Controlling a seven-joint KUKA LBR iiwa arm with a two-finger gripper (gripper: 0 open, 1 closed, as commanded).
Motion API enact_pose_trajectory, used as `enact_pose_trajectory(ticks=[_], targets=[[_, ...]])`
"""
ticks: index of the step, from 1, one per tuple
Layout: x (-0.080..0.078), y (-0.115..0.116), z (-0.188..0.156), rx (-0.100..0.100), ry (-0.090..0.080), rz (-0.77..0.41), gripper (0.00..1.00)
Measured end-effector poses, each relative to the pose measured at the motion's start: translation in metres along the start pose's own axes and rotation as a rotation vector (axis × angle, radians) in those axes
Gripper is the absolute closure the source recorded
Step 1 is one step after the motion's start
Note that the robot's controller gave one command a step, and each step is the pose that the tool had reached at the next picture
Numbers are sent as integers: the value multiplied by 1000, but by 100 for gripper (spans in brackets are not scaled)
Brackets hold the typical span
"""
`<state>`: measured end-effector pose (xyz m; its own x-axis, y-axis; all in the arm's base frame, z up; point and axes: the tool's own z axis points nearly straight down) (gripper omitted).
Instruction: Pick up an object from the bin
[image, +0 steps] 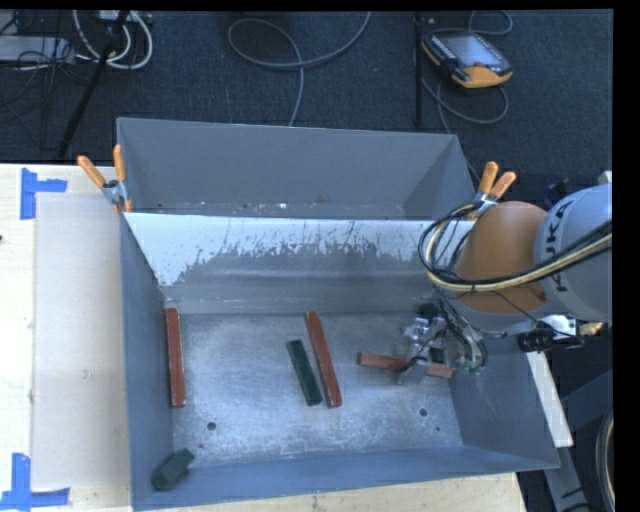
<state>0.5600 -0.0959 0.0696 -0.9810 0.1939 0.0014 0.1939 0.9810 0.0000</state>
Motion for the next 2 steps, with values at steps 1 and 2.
enact_pose_trajectory(ticks=[1,2], targets=[[-4,21,-106,0,-10,-93,100],[-45,58,-177,-2,-13,-87,100]])
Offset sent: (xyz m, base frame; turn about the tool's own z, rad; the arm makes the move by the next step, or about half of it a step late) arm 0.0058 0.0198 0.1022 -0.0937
